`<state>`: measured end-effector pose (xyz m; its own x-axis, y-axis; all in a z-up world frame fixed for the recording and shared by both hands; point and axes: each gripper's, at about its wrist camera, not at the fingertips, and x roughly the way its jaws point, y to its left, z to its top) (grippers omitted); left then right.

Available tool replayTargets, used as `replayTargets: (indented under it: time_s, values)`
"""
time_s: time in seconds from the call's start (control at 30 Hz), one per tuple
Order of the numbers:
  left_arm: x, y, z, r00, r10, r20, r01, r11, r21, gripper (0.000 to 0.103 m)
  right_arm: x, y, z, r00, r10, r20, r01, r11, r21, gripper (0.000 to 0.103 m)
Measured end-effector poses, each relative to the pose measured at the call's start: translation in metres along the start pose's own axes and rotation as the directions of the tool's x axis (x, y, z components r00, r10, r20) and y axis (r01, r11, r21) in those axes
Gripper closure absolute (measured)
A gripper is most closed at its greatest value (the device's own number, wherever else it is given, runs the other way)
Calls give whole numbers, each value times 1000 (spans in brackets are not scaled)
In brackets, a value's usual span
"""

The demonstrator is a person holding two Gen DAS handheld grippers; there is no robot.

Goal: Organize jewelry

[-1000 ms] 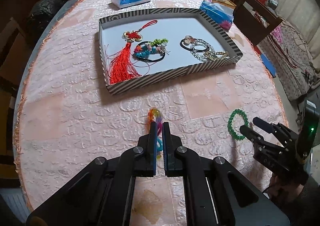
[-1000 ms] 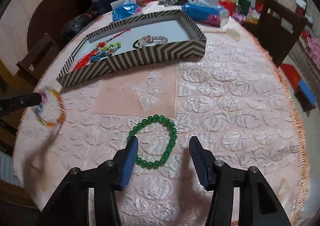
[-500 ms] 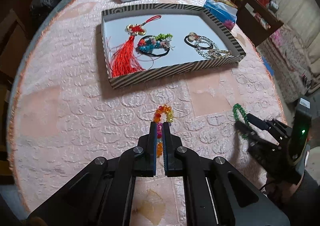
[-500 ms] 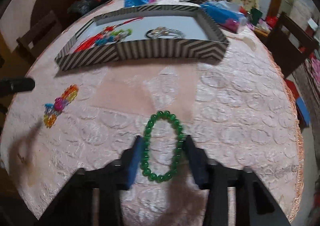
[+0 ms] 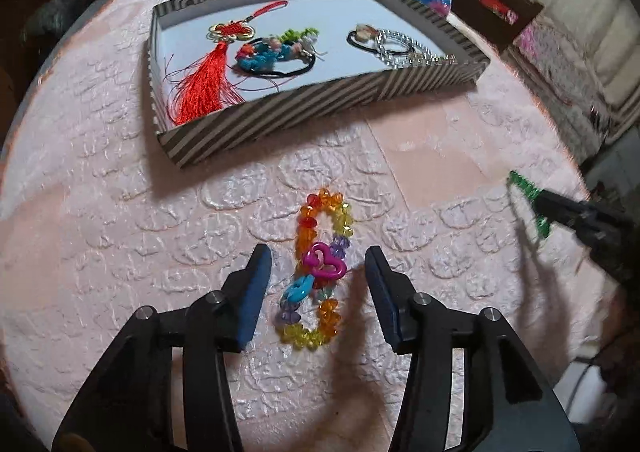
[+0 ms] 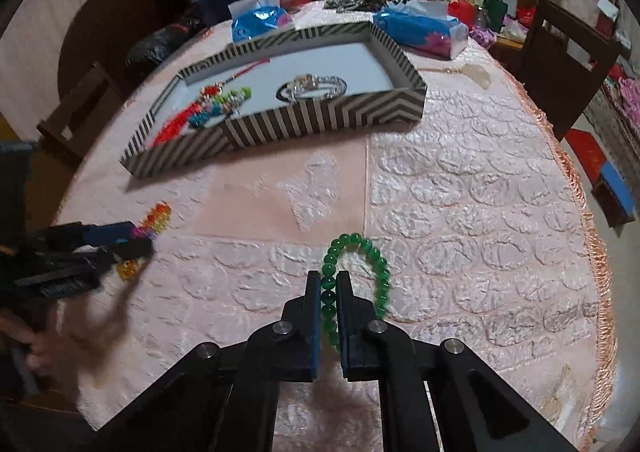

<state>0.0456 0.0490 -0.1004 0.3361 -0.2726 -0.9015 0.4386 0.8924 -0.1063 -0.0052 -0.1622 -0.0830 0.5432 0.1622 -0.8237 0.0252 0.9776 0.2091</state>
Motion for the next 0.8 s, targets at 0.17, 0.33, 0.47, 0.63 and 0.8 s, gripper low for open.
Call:
replayTargets:
  time_s: [0.17,0.33,0.47,0.63,0.8]
  values:
    - [1,-13,0,997,78,-10,-77,995,62,82,-9,-13,-3,1000,26,17,-27,998,62,96]
    - [-23,-12,3,999,20,38,-21,999,24,82,-14,-31,-8,998,53,34,-57,989,137,96]
    - [-45,-10,12,996,-19,83,19,1000,-3,82,-23,-28,-6,994,96,52,-102,986,133,96]
    - [-57,-15,22,993,-68,100,70,997,-21,82,-46,-20,3,984,146,102,-160,977,139,96]
    - [-69,-17,31,990,-78,121,82,996,-21,82,-66,-12,16,977,162,139,-180,975,128,96]
